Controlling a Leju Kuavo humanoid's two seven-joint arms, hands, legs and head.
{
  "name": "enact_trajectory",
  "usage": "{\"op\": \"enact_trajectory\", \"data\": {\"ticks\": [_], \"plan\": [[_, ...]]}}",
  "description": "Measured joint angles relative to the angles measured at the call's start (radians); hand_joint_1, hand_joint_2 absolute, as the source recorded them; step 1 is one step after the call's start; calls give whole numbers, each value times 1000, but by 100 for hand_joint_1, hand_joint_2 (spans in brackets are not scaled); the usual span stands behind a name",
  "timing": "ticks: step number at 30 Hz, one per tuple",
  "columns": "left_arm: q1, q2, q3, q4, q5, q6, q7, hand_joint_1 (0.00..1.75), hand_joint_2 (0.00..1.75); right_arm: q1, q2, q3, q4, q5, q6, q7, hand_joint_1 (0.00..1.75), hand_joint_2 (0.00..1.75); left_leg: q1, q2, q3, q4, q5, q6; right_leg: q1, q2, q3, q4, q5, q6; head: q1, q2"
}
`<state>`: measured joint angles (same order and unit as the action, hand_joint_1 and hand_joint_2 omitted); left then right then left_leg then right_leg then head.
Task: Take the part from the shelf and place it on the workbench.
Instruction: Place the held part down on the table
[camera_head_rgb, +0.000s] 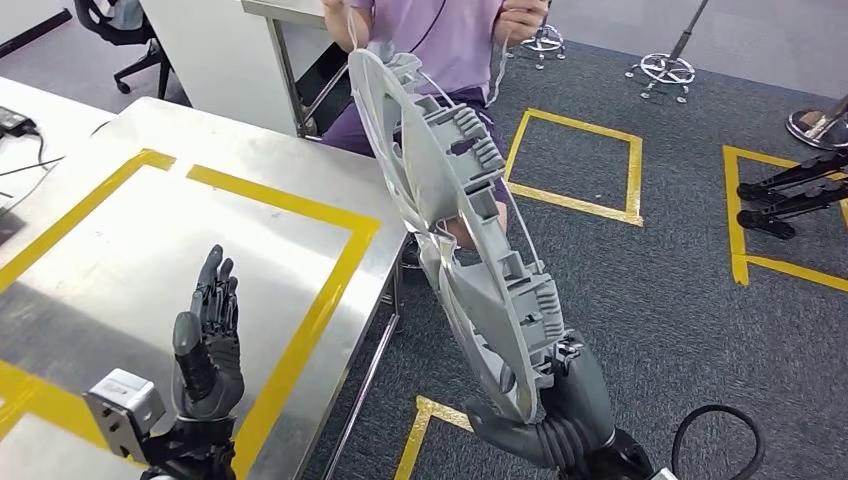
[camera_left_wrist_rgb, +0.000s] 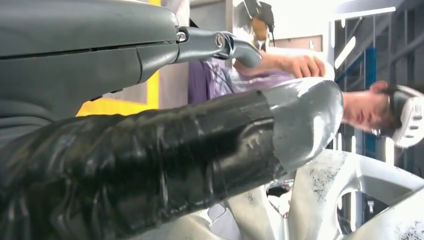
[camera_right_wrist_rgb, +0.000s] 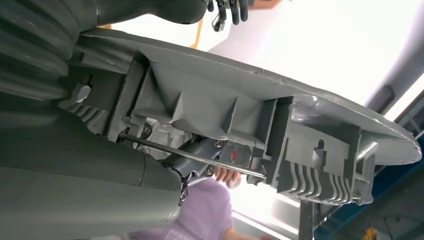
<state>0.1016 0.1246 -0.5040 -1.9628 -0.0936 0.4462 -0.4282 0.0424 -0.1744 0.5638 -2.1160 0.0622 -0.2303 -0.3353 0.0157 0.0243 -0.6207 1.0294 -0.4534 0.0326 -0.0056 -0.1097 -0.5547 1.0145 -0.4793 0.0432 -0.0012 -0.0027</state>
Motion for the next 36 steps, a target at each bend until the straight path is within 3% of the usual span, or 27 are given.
{"op": "enact_trajectory", "data": {"ticks": [2,4,5,6,7,8,10,12,14,16,18,20,21,22,24,26,27,29,30,32,34,36], "plan": [[-1,-3,2,0,-1,0,-1,0,0,0,0,-2,0,0,0,0,175,175,3,-23,0,-4,6,10,-6,48,-35,74,-47,9,9,0],[-1,-5,3,0,-1,0,-1,0,0,2,-1,-4,0,0,0,-1,175,175,1,-49,-2,-4,9,15,-7,88,-94,206,-102,10,22,0],[-1,-7,3,1,-2,-1,-1,0,0,4,-1,-4,0,0,0,-2,175,175,-1,-64,-3,-3,10,17,-7,95,-119,254,-113,8,27,0],[0,-7,4,1,-2,-1,-1,0,0,5,-1,-5,0,0,0,-2,175,175,-2,-80,-4,-3,10,18,-6,98,-129,271,-106,5,29,0],[0,-8,4,2,-2,-1,-1,0,0,6,-1,-5,0,0,0,-2,175,175,-4,-96,-4,-3,11,18,-5,102,-122,250,-82,0,32,0],[0,-8,4,2,-2,-1,-1,0,0,7,-1,-6,0,0,0,-2,175,175,-4,-111,-3,-3,12,17,-3,110,-100,196,-46,-6,34,0],[0,-10,5,2,-2,-1,-1,0,0,6,-1,-7,0,0,0,-2,175,175,-3,-138,-6,-2,16,13,-2,157,-44,67,7,-22,35,0],[0,-11,6,2,-2,-1,-1,0,0,5,-2,-7,0,-1,0,-2,175,175,3,-160,-15,-3,23,2,1,187,-11,2,18,-33,37,0],[3,-12,8,2,-3,-1,-1,0,0,4,-2,-8,0,-6,0,-2,175,175,9,-179,-23,-7,32,-13,3,170,0,-15,23,-38,41,0],[4,-12,11,2,-5,-2,-1,0,0,6,-2,-12,0,-18,-1,-4,175,175,4,-146,-39,9,19,-20,1,145,10,-39,36,-44,34,0],[4,-13,15,2,-8,-5,-2,0,0,11,-2,-20,0,-27,-2,-8,175,175,0,-74,-85,101,-34,-23,2,117,15,-53,43,-50,20,0],[5,-13,17,2,-11,-9,-3,0,0,19,-3,-31,1,-32,-1,-10,175,175,3,-39,-137,220,-84,-29,4,88,12,-51,42,-52,11,0],[6,-13,18,3,-12,-13,-4,0,0,23,-3,-37,2,-35,1,-10,175,175,5,-33,-145,245,-88,-32,4,73,10,-49,41,-51,8,0],[6,-13,19,3,-12,-17,-5,0,0,27,-3,-45,3,-37,6,-9,175,175,7,-27,-134,231,-76,-35,3,59,8,-46,39,-49,4,0],[6,-13,24,3,-12,-27,-9,0,0,33,-4,-62,7,-40,15,-4,175,175,8,5,-64,115,-33,-37,2,34,5,-35,33,-41,-3,0],[5,-15,28,3,-10,-36,-13,0,0,36,-6,-82,12,-40,20,9,175,175,3,41,1,18,-13,-29,5,15,2,-22,24,-28,-7,0],[5,-16,30,3,-9,-40,-16,0,0,37,-8,-93,16,-40,21,17,175,175,0,46,11,2,-15,-23,7,5,2,-17,22,-21,-6,0],[6,-17,34,3,-4,-46,-20,0,0,39,-13,-119,28,-41,22,30,175,175,-4,20,9,1,-10,-8,5,-13,3,-14,21,-9,-2,0],[6,-18,35,3,-1,-48,-21,0,0,40,-16,-131,36,-41,22,35,175,175,-2,8,8,-1,-6,-2,3,-9,1,-10,16,-2,0,0],[6,-19,36,2,2,-52,-23,0,0,41,-21,-152,48,-42,22,39,175,175,2,-17,7,-6,1,10,-4,40,-25,45,-23,9,8,0],[5,-22,36,3,3,-54,-24,0,0,42,-26,-169,57,-42,23,39,175,175,2,-43,3,-6,6,17,-7,90,-82,174,-86,14,22,0],[6,-24,36,4,3,-54,-24,0,0,45,-29,-179,68,-42,23,39,175,175,0,-72,0,-5,9,20,-7,100,-129,273,-113,13,30,0]]}}
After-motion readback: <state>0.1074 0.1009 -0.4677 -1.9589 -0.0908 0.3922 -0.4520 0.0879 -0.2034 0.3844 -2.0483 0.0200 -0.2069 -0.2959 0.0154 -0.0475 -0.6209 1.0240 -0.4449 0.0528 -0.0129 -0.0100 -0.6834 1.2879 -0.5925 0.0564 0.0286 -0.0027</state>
